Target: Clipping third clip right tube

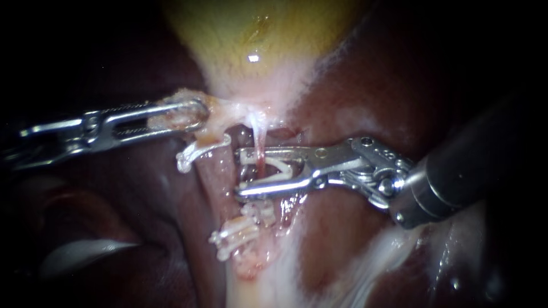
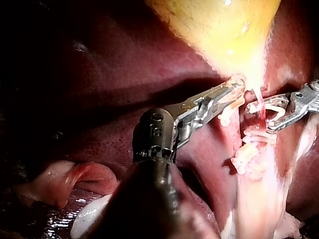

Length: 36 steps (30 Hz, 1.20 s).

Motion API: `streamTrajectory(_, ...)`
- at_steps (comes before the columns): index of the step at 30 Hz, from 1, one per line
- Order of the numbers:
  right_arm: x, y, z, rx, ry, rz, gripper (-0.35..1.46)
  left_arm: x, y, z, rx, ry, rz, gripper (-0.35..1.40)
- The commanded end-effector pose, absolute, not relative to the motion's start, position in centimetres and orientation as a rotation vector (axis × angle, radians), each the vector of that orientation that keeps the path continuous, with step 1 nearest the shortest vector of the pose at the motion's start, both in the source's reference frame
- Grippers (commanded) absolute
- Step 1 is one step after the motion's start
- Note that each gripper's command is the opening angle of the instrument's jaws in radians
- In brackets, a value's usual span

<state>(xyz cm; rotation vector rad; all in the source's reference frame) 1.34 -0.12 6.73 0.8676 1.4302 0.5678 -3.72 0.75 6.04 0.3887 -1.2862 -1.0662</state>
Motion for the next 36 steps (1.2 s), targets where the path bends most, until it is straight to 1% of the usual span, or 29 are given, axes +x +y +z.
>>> streamTrajectory(1, 1.34, -0.12, 6.72, 0.87, 1.43, 0.566, 0.47, -3.72, 0.75, 6.04, 0.389, -1.286, -1.066, -0.35)
streamTrajectory(9, 1.35, -0.12, 6.66, 0.877, 1.437, 0.565, 0.44, -3.71, 0.75, 6.04, 0.389, -1.286, -1.066, -0.35)
streamTrajectory(15, 1.34, -0.11, 6.64, 0.891, 1.431, 0.58, 0.28, -3.7, 0.75, 6.04, 0.39, -1.286, -1.066, -0.35)
streamTrajectory(16, 1.34, -0.11, 6.63, 0.887, 1.43, 0.585, 0.23, -3.7, 0.75, 6.04, 0.39, -1.286, -1.066, -0.35)
streamTrajectory(18, 1.34, -0.09, 6.61, 0.877, 1.427, 0.596, 0.06, -3.7, 0.75, 6.04, 0.39, -1.286, -1.066, -0.35)
streamTrajectory(23, 1.31, -0.06, 6.59, 0.859, 1.422, 0.616, -0.25, -3.7, 0.75, 6.04, 0.39, -1.286, -1.066, -0.35)
streamTrajectory(24, 1.3, -0.05, 6.59, 0.857, 1.422, 0.618, -0.35, -3.7, 0.75, 6.04, 0.39, -1.286, -1.066, -0.35)
streamTrajectory(27, 1.28, -0.05, 6.6, 0.852, 1.42, 0.623, -0.35, -3.7, 0.75, 6.04, 0.39, -1.286, -1.066, -0.35)
streamTrajectory(29, 1.25, -0.05, 6.6, 0.833, 1.404, 0.636, -0.35, -3.7, 0.75, 6.04, 0.39, -1.286, -1.066, -0.35)
streamTrajectory(33, 1.21, -0.04, 6.61, 0.827, 1.367, 0.631, -0.35, -3.7, 0.75, 6.04, 0.39, -1.286, -1.066, -0.35)
streamTrajectory(36, 1.19, -0.03, 6.62, 0.827, 1.367, 0.631, -0.35, -3.7, 0.75, 6.04, 0.39, -1.286, -1.066, -0.35)
